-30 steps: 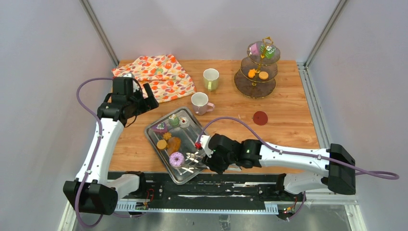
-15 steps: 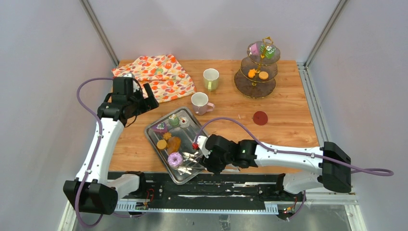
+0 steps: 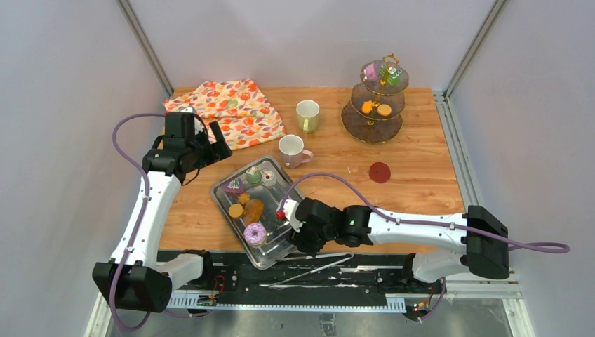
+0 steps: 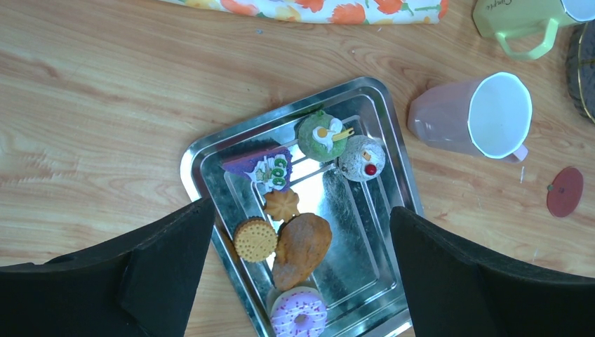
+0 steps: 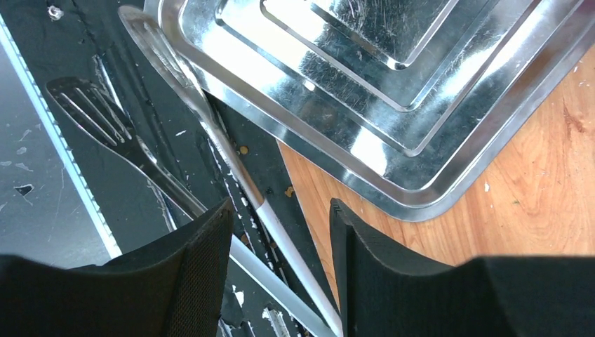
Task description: Serve the afternoon tea
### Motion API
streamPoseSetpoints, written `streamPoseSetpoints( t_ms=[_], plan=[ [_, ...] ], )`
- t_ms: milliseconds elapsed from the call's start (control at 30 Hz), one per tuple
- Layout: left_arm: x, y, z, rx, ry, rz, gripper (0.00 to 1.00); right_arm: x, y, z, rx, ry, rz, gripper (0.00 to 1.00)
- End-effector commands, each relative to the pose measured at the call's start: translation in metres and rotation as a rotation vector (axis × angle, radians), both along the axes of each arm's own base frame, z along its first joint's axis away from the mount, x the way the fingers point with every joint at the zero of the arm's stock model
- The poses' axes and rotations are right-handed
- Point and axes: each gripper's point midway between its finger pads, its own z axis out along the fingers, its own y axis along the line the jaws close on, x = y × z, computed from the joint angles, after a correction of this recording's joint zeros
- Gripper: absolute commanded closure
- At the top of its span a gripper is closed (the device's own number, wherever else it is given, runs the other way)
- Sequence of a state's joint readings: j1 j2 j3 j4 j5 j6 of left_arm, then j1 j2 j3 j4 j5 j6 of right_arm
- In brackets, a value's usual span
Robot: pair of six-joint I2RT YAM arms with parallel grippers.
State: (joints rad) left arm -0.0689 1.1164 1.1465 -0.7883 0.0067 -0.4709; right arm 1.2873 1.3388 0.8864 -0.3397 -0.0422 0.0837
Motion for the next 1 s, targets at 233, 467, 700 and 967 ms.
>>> streamPoseSetpoints(
  t_ms=[233, 467, 700, 967],
  plan=[
    [0.003, -0.004, 0.011, -0.015, -0.029, -0.009, 0.0, -0.002, -0.015, -0.007, -0.019, -0.011, -0.029, 0.46],
    [0.002, -0.006, 0.008, -0.024, -0.025, -0.015, 0.0, -0.009, -0.031, -0.035, -0.09, 0.02, -0.03, 0.45],
    [0.0, -0.006, 0.009, -0.026, -0.032, -0.019, 0.0, -0.003, -0.029, -0.059, -0.124, 0.009, -0.057, 0.45],
    [0.0, -0.007, 0.01, -0.027, -0.033, -0.021, 0.0, -0.007, -0.03, -0.078, -0.155, 0.036, -0.046, 0.65]
  ],
)
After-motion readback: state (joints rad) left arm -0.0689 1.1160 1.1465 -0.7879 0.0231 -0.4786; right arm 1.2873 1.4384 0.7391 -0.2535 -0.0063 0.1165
